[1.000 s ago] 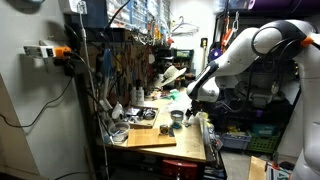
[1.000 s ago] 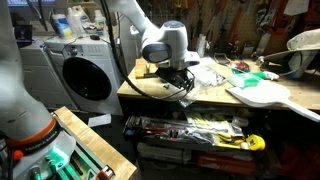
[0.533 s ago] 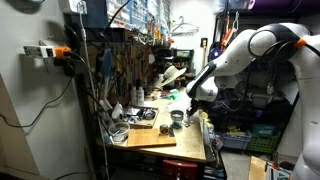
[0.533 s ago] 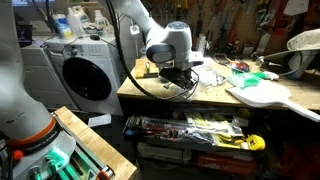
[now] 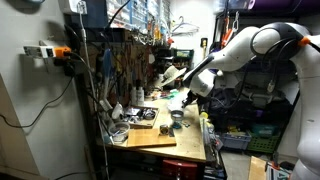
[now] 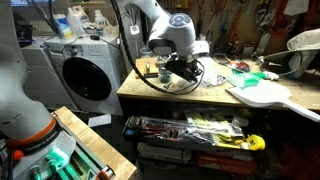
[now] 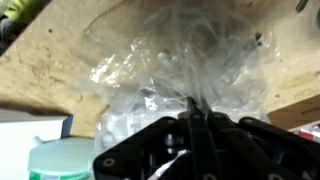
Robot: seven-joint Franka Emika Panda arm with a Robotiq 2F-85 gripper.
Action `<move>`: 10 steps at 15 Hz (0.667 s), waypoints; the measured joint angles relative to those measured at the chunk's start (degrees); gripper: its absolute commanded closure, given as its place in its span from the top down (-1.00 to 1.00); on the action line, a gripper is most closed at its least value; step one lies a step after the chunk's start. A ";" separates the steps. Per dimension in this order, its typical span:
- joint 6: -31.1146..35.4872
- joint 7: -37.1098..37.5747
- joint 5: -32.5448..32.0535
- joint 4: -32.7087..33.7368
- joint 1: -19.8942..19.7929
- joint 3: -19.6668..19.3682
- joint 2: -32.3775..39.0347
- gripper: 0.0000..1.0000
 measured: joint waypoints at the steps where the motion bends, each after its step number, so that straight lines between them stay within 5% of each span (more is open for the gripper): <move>1: 1.62 -3.13 3.49 1.26 -1.14 1.58 -0.09 -0.99; 10: 8.54 -37.55 40.82 21.67 -12.58 17.42 4.52 -0.99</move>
